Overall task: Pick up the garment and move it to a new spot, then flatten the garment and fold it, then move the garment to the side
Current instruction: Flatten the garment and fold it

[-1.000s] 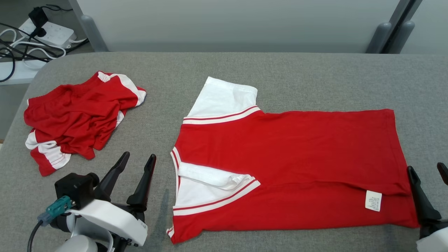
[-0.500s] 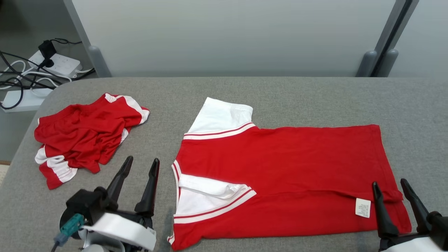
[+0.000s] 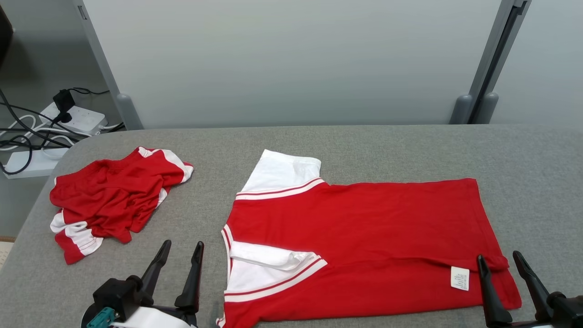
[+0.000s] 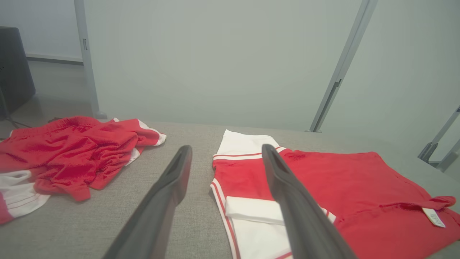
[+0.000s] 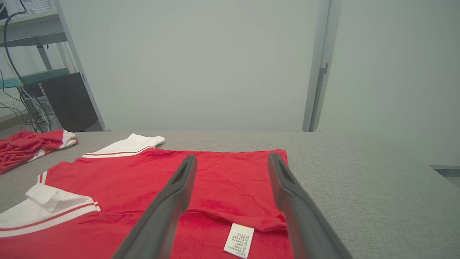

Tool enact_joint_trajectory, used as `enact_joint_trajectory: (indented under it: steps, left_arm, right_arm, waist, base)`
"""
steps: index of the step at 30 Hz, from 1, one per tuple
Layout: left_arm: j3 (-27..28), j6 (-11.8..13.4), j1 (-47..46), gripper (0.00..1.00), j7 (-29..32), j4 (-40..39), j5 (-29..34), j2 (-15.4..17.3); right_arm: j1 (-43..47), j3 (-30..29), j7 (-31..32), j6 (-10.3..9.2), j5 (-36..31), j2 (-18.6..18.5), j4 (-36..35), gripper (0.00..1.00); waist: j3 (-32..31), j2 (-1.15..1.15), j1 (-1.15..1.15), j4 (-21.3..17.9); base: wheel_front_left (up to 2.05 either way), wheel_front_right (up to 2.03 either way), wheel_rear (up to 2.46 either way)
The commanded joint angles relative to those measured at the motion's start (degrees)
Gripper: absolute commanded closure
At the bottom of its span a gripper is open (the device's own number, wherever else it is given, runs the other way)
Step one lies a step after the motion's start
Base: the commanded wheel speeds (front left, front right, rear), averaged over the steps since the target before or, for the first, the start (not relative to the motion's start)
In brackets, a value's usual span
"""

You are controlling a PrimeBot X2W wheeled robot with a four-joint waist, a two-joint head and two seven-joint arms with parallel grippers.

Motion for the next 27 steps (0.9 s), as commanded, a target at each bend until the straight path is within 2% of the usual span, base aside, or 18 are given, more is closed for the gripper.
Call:
enact_joint_trajectory:
  steps: [1,16,27]
  left_arm:
    - [2.56,-0.72,-1.35,0.0,-0.58,-0.96,1.09,0.18]
    - [7.63,-4.06,-1.16,0.0,-0.59,2.07,5.32,-3.6]
    - [6.79,-4.76,-8.23,0.0,-0.02,5.79,3.66,-4.07]
  right_arm:
    - [-0.96,1.31,-0.82,0.0,0.34,-1.41,-1.39,0.0]
    - [0.23,0.47,-0.83,0.0,1.16,-1.94,-1.92,0.0]
    - [-0.67,0.97,-0.83,0.0,2.18,-2.37,-2.78,0.0]
  waist:
    - [-0.25,0.0,0.0,-0.05]
    - [-0.63,0.0,0.0,0.33]
    - [2.37,0.0,0.0,0.43]
  base:
    - [0.0,0.0,0.0]
    - [0.0,0.0,0.0]
    - [0.0,0.0,0.0]
